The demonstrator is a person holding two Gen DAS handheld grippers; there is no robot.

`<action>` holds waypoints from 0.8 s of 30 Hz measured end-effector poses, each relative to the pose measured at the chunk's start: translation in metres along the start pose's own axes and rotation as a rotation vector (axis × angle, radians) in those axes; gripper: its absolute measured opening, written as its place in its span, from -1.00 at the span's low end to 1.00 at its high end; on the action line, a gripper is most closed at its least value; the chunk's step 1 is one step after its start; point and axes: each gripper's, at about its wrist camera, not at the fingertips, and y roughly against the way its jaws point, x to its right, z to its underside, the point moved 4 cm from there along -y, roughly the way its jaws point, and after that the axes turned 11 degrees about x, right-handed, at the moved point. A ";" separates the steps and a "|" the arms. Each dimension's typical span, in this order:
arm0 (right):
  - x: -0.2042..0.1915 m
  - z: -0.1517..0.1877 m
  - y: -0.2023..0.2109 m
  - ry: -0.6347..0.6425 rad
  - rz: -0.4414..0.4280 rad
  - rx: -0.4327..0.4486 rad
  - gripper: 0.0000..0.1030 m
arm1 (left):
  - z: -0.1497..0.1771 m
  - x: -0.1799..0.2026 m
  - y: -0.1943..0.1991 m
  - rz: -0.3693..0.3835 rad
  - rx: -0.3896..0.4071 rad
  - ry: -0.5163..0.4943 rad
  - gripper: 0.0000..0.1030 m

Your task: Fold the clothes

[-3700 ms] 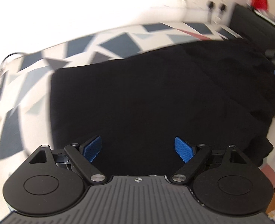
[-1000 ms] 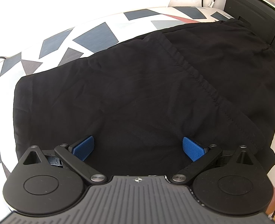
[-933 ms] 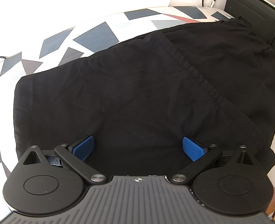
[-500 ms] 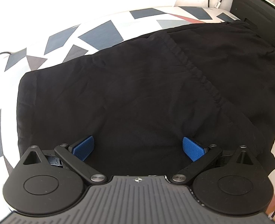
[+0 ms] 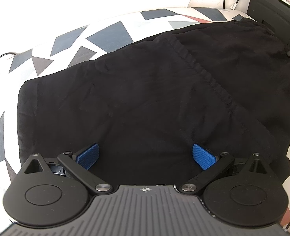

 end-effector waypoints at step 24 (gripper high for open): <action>-0.041 -0.020 -0.024 0.063 -0.110 0.027 -0.61 | -0.001 0.000 -0.005 0.024 0.008 0.014 1.00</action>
